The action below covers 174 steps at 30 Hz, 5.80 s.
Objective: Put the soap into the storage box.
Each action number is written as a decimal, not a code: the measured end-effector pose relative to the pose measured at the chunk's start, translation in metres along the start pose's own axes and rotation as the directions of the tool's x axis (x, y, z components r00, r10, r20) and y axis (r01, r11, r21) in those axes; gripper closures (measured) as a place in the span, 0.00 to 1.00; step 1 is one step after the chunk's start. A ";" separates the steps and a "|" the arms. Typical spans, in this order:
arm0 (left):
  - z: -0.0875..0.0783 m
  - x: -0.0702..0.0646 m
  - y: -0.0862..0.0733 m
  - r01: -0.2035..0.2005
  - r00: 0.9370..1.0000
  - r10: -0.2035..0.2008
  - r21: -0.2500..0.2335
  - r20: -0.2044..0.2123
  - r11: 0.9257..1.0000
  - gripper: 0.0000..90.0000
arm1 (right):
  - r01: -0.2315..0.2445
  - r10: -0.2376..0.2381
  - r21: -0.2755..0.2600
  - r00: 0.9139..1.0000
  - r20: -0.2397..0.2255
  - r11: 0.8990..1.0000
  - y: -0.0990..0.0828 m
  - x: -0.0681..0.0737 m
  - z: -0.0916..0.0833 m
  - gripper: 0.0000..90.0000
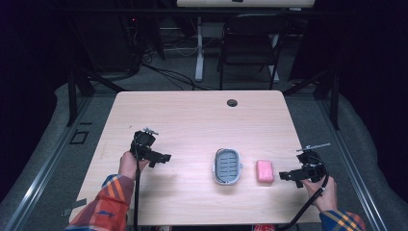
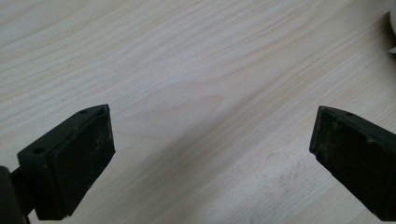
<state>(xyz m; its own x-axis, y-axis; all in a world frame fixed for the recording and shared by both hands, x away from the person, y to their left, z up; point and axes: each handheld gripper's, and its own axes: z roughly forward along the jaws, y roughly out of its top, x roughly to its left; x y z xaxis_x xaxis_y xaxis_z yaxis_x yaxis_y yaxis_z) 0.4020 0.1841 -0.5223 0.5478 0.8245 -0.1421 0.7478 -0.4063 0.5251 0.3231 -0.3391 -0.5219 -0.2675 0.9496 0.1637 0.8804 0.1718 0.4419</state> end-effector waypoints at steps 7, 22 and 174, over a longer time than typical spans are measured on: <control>0.001 -0.001 0.001 -0.007 1.000 0.007 0.003 -0.007 1.000 0.00 | 0.010 -0.010 -0.005 1.000 0.012 1.000 0.000 0.002 -0.001 0.00; 0.002 -0.003 0.005 -0.029 1.000 0.029 0.007 -0.012 1.000 0.00 | 0.021 -0.021 -0.021 0.999 0.029 1.000 -0.001 0.012 -0.008 0.00; 0.004 -0.003 0.005 -0.017 1.000 0.017 0.024 0.021 1.000 0.00 | 0.056 -0.074 0.307 0.996 0.046 0.950 0.070 0.063 0.045 0.41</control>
<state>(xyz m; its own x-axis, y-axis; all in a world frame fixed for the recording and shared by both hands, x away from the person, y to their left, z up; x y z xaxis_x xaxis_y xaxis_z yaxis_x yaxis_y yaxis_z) 0.4058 0.1783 -0.5225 0.5679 0.8092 -0.1509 0.7472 -0.4299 0.5068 0.3858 -0.2560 -0.5199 -0.3137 0.9452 0.0901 0.9415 0.2974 0.1584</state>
